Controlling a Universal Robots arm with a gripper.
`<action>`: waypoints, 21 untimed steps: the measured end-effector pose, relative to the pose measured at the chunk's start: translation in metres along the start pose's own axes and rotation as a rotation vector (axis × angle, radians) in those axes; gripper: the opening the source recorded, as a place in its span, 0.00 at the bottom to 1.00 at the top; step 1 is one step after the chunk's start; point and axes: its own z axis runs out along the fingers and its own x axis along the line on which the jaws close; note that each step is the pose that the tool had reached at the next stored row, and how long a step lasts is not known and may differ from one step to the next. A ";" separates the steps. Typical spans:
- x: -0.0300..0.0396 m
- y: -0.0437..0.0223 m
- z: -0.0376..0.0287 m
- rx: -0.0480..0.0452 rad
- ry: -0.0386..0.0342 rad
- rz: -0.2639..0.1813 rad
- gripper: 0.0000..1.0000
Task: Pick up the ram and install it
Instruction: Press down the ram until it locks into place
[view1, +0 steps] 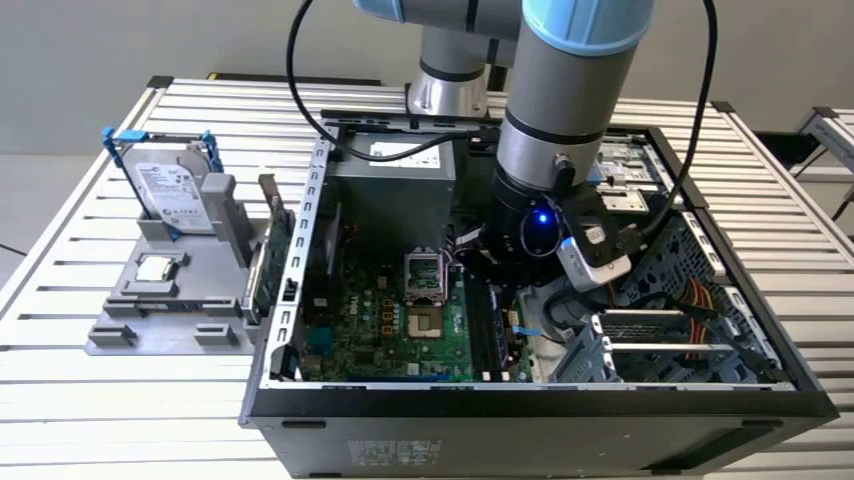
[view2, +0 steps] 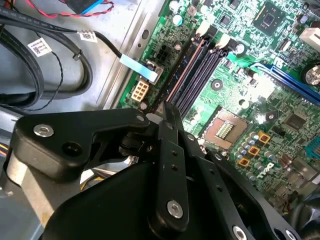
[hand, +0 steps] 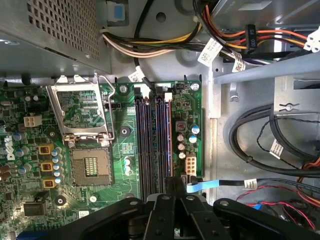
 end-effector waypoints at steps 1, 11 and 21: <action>0.0000 0.0000 0.0000 -0.0001 0.0000 0.000 0.00; -0.0001 -0.0006 0.0001 -0.0001 0.0000 0.000 0.00; 0.0020 0.0009 0.0011 0.0036 -0.0014 -0.005 0.00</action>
